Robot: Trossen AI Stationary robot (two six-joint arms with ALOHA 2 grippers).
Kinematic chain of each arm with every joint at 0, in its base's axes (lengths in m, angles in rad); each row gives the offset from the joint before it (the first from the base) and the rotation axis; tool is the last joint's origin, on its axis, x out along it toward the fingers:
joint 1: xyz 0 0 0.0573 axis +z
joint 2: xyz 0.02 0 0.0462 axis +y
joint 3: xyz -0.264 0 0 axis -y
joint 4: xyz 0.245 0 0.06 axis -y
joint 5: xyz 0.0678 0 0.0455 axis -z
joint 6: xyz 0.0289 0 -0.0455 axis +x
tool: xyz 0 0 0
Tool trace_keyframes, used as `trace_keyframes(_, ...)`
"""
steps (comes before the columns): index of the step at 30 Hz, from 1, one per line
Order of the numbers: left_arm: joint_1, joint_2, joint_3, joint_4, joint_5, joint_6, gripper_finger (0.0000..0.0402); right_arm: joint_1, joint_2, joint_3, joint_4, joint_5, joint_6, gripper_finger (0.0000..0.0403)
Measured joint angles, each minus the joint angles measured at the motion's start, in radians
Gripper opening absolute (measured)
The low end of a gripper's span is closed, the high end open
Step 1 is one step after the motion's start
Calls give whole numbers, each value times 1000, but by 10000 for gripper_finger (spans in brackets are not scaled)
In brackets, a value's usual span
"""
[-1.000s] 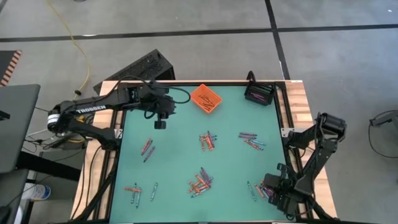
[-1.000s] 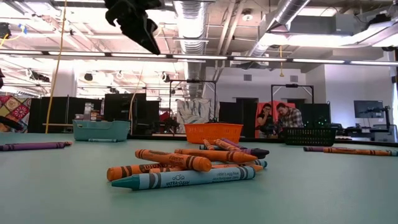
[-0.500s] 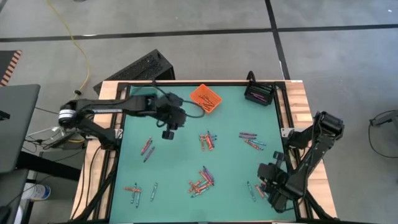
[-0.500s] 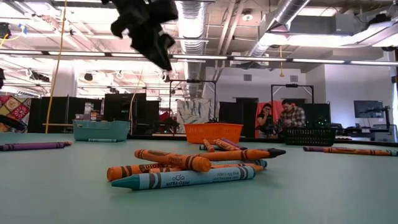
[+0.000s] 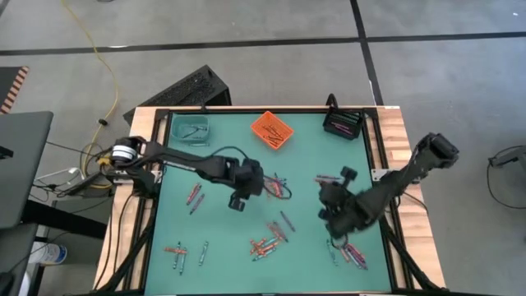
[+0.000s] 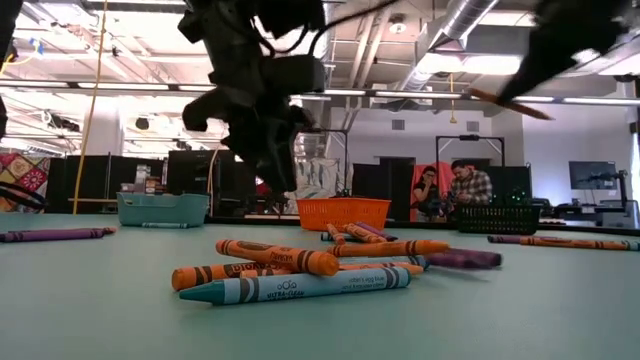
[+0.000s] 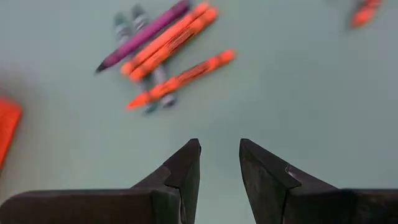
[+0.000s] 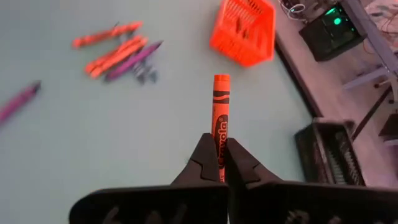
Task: Sort crayons
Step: Put the orange crayon into the orange bin
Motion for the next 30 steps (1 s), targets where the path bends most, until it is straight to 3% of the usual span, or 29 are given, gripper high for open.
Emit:
trace_keyframes(8,-103,0,0,56,-20,-78,102,-298,-98,-15,348,-62,-536,0)
trace_keyframes(15,-157,0,-104,115,-91,-175,103,-548,-90,-18,698,-330,-906,0)
trace_keyframes(21,-200,0,-184,197,-121,-281,103,-732,-12,-18,897,-547,-1038,0)
trace_keyframes(30,-283,-1,-196,275,-192,-291,103,-956,167,-18,1147,-814,-1050,8)
